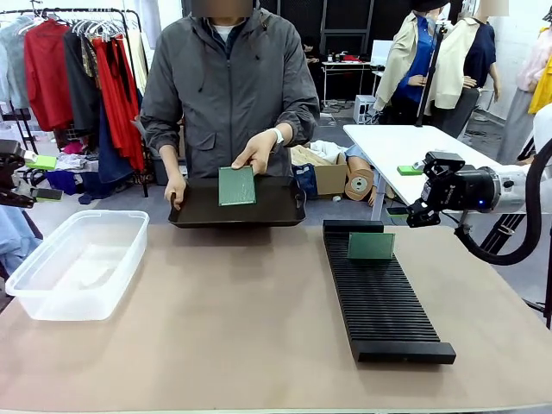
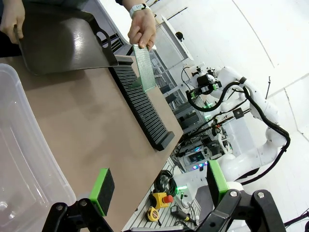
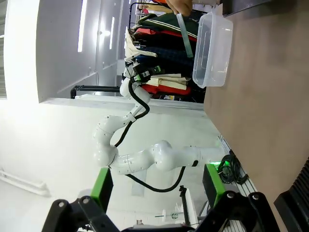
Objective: Sort PCBs into racks and boxes based on the side picked up.
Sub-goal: Pick up the Blank PCB handed by the Human.
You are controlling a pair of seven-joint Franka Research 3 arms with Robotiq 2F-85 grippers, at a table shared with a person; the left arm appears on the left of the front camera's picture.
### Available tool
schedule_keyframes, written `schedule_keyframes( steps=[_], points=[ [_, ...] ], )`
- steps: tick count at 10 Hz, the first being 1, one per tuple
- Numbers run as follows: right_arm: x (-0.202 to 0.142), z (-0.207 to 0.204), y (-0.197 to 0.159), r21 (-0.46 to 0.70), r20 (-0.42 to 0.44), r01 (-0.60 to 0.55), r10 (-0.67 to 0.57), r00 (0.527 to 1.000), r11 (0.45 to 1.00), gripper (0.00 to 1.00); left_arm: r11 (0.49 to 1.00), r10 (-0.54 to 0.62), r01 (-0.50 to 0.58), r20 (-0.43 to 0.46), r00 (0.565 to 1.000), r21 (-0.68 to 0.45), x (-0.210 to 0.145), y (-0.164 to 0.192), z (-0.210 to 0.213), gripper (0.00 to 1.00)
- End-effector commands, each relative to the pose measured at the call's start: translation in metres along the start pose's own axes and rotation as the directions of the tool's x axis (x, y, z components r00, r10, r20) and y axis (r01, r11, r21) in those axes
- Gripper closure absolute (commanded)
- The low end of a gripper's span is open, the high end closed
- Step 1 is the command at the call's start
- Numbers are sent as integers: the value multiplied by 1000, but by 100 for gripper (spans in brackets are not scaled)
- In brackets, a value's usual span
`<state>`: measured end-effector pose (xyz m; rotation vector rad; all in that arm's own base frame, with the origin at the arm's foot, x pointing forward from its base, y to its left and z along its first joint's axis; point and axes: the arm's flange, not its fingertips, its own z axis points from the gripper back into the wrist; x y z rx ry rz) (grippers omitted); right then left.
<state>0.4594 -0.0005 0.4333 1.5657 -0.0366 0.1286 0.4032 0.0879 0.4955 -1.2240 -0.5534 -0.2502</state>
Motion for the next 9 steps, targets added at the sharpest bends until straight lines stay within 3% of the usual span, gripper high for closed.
schedule_keyframes(
  steps=[1, 3, 9],
  points=[
    [2, -1, 0, -6, -8, -25, 25, 1000, 1000, 0, 992, -24, 25, 6, 1000, -128, 20, 15, -13, 0],
    [0, 0, 0, 0, 0, 0, 0, 1000, 1000, 0, 986, 22, -26, -22, 1000, -162, 35, 31, -29, 0],
    [-1, -2, 0, -82, 15, -223, 225, 974, 971, 0, 978, -8, -14, -106, 994, -207, 62, 62, -98, 0]
  ],
)
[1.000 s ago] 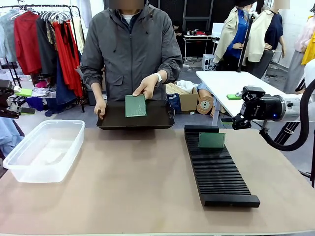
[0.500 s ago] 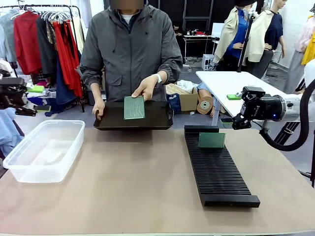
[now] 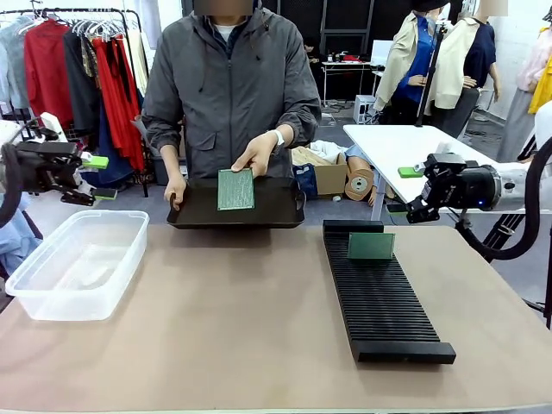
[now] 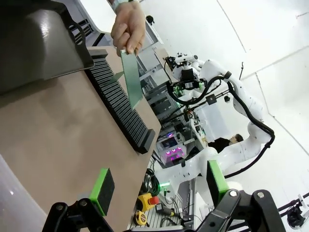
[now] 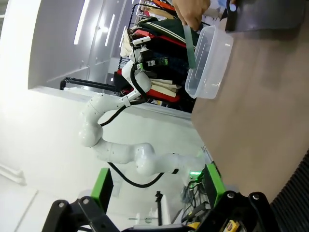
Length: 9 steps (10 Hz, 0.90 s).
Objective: Sort PCBs into racks and boxes based on the side picked up.
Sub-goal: Pick up the Blank PCB handed by the Human.
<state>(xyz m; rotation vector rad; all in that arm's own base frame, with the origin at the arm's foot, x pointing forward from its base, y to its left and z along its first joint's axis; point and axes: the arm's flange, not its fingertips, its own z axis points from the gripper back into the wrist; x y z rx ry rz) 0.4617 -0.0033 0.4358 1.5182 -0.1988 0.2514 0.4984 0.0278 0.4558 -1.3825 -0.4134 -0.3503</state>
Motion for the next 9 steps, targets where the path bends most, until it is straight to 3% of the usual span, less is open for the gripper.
schedule_keyframes(
  steps=[1, 9],
  points=[
    [-3, -6, -2, -30, -1, -48, 48, 999, 998, 0, 998, -39, 39, 8, 999, -45, 18, 16, -19, 0],
    [0, 0, -1, -6, 2, -23, 23, 1000, 1000, 0, 985, -55, 40, -83, 995, -166, 65, 92, -120, 0]
  ],
)
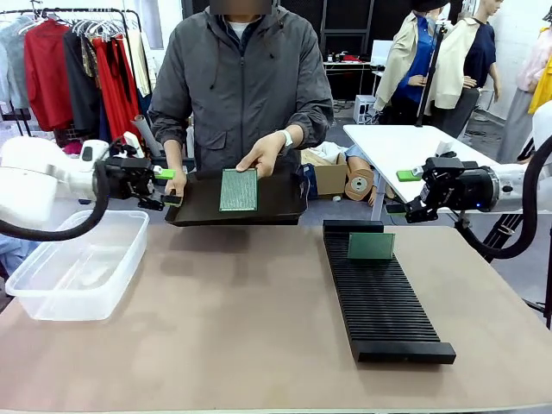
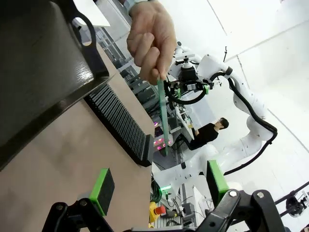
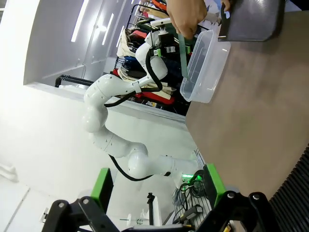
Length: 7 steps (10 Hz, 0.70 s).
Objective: Sort PCBs into racks and boxes based on the side picked up.
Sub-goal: Pick up the Blank PCB handed by the Human.
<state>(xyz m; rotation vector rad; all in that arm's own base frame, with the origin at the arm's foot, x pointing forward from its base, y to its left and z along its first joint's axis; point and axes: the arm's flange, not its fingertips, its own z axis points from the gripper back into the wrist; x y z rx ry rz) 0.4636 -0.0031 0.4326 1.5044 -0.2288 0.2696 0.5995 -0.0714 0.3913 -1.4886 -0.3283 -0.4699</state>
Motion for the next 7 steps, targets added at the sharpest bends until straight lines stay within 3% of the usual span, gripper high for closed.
schedule_keyframes(
  steps=[1, 4, 7],
  points=[
    [0, 0, 3, 7, -4, 8, -8, 1000, 1000, 0, 999, -16, 15, -5, 1000, -35, 10, 11, -17, 0],
    [0, 0, 3, 7, -4, 8, -8, 1000, 1000, 0, 999, -26, 26, -1, 1000, -30, 14, 12, -49, 0],
    [0, 0, 3, 7, -4, 8, -8, 1000, 1000, 0, 1000, 16, -16, 58, 998, -5, 14, 24, -82, 0]
  ],
)
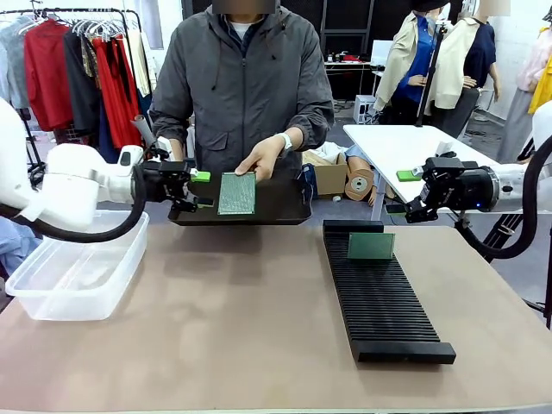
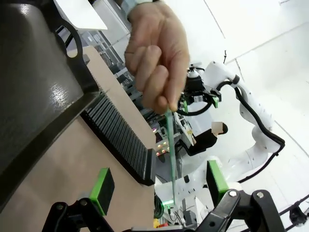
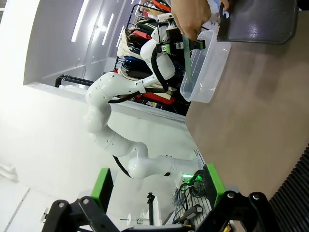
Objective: Sort PCBs into racks and boxes based on the side picked up.
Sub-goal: Pick up the Blank PCB handed by the Human.
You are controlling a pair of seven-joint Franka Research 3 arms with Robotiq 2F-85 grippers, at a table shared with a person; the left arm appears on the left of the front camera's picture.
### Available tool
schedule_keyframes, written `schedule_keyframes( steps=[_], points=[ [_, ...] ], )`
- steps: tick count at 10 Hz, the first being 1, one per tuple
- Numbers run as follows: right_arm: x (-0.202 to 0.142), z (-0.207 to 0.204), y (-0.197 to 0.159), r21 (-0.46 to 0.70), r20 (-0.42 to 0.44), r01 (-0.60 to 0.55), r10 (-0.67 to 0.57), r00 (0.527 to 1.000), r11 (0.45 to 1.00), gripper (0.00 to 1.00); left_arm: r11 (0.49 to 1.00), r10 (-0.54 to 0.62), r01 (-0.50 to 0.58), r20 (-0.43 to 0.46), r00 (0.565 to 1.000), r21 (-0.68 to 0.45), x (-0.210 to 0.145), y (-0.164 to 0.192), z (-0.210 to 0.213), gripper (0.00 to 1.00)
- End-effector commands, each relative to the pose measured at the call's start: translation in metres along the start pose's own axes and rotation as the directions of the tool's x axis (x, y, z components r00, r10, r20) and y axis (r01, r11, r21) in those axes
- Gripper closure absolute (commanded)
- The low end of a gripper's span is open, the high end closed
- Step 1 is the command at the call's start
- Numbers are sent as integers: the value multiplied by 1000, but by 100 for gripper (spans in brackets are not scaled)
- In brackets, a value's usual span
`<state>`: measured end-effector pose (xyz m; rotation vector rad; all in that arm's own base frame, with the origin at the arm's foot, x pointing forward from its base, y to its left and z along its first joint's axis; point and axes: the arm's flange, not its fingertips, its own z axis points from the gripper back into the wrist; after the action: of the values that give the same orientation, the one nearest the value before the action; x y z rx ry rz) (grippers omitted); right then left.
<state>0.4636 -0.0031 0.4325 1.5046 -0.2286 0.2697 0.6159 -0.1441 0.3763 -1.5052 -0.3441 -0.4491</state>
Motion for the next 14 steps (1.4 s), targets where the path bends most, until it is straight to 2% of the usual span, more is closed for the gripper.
schedule_keyframes(
  steps=[1, 2, 4, 8, 9, 10, 14],
  points=[
    [0, 0, 3, 6, -4, 8, -8, 1000, 1000, 0, 1000, 23, -24, 42, 999, 13, -1, 9, -20, 0],
    [0, 0, 3, 6, -4, 8, -8, 1000, 1000, 0, 999, 45, -45, 26, 999, 10, -3, 15, -33, 0],
    [0, 0, 3, 6, -4, 8, -8, 1000, 1000, 0, 999, 40, -40, 49, 998, -6, -3, 17, -47, 0],
    [0, 0, 3, 6, -4, 8, -8, 1000, 1000, 0, 999, 23, -20, 84, 996, -40, -6, 12, -52, 0],
    [0, 0, 3, 6, -4, 8, -8, 1000, 1000, 0, 999, 25, -21, 78, 997, -49, -7, 12, -52, 4],
    [0, 0, 3, 6, -4, 8, -8, 1000, 1000, 0, 998, 24, -20, 76, 997, -58, -8, 12, -53, 14],
    [0, 0, 3, 6, -4, 8, -8, 1000, 1000, 0, 993, 32, -24, 70, 997, -112, -8, 11, -52, 86]
  ],
)
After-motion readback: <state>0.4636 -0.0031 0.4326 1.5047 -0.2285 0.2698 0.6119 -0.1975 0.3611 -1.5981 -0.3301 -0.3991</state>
